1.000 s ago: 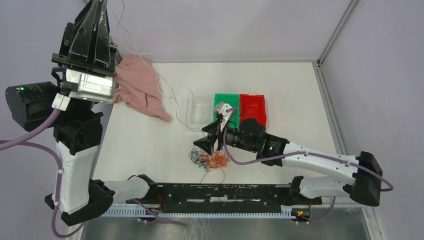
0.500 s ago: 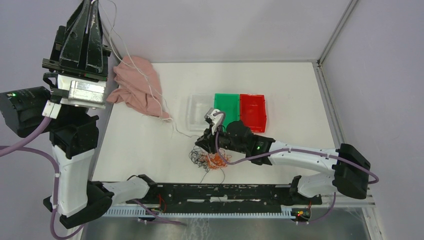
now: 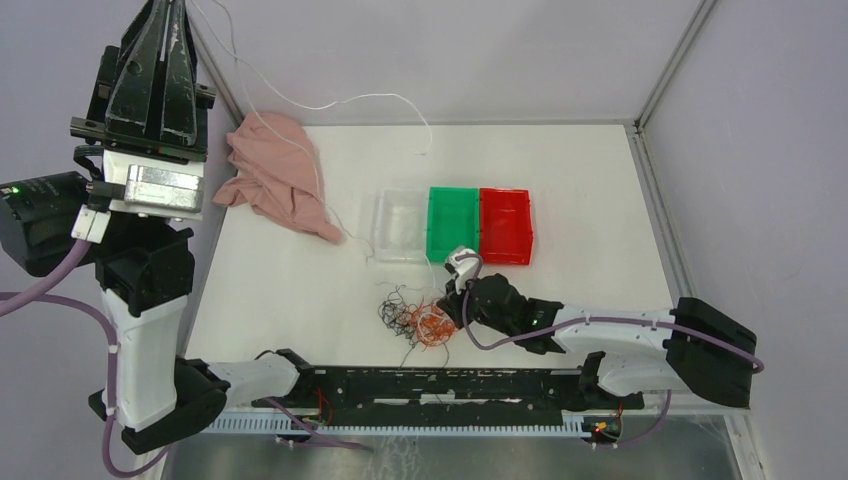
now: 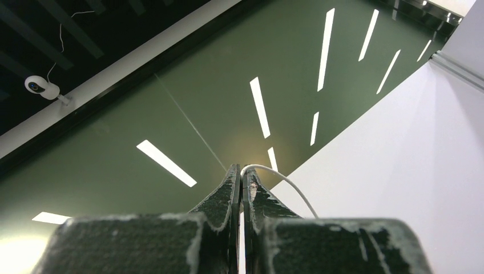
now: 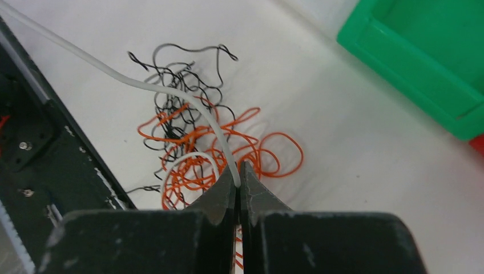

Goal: Untangle the cables
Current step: Untie the cable.

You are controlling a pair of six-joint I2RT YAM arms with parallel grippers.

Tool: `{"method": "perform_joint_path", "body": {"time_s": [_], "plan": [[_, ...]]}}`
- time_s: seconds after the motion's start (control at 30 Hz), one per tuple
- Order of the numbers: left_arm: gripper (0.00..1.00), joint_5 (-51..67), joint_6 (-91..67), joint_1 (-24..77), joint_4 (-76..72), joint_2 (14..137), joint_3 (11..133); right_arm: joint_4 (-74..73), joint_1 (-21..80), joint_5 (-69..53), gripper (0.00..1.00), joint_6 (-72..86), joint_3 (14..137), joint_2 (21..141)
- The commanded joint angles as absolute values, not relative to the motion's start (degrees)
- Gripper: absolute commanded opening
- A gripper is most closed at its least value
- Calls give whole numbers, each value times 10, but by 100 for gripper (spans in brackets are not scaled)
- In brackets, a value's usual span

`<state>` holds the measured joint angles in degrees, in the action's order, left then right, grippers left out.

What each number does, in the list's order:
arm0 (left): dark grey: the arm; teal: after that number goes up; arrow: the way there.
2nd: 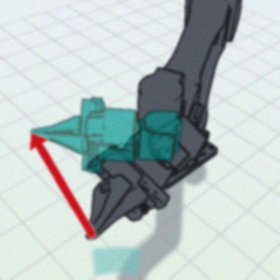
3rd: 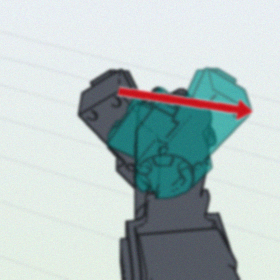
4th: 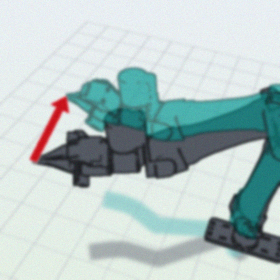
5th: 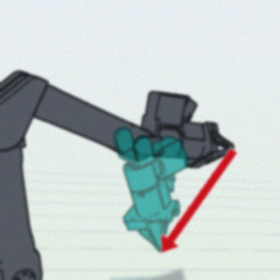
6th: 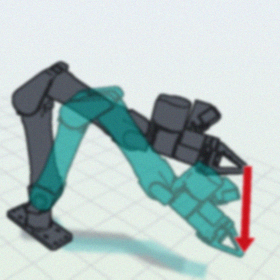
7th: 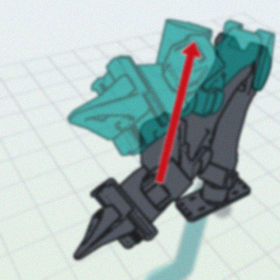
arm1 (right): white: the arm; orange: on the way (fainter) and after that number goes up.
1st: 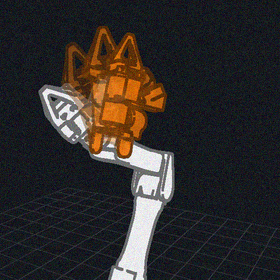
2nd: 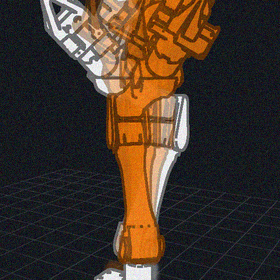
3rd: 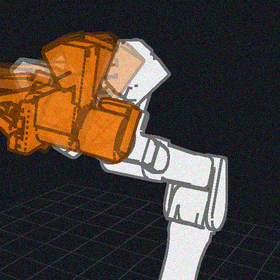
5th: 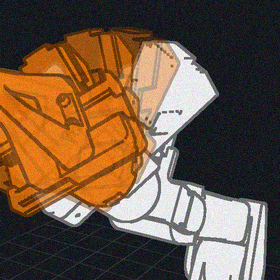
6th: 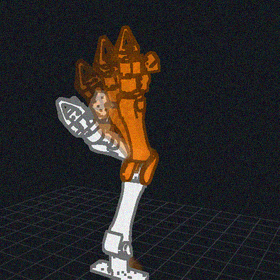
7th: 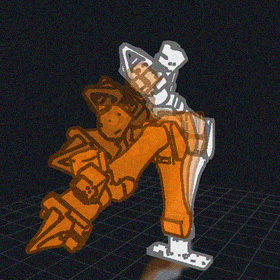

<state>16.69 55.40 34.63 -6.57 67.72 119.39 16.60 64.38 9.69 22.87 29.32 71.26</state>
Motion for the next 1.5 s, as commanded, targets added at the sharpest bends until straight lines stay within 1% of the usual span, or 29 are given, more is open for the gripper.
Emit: {"method": "perform_joint_path", "body": {"time_s": [0.0,0.27,0.37,0.43,0.5,0.57,0.8,0.87,0.97,1.03,1.1,1.17,1.23,1.37,1.47], "plan": [[3,171,567,347,-88,681,1211,199,645,151,1,255,259,689],[3,165,578,347,-96,681,1186,204,645,169,1,269,230,681],[3,148,616,347,-145,693,1190,217,645,174,1,281,203,682],[3,127,653,347,-211,707,1193,225,645,177,1,289,185,686],[3,112,668,347,-241,731,1230,234,645,183,1,296,163,692],[3,112,674,347,-239,751,1270,239,645,191,1,302,147,698],[3,162,733,347,-262,769,1288,229,645,212,1,313,129,704],[3,169,742,348,-269,784,1317,222,646,223,1,321,129,711],[3,164,731,347,-234,798,1358,237,645,214,1,332,131,719],[3,163,739,347,-220,781,1321,236,645,211,1,331,141,718],[3,170,751,347,-240,762,1274,223,645,220,1,332,148,716],[3,178,760,347,-245,759,1268,220,645,229,1,338,144,716],[3,176,770,347,-254,775,1298,213,645,234,1,346,140,720],[3,178,791,347,-250,831,1401,176,645,273,1,398,129,739],[3,201,815,347,-246,835,1420,167,646,290,1,450,115,763]]}}
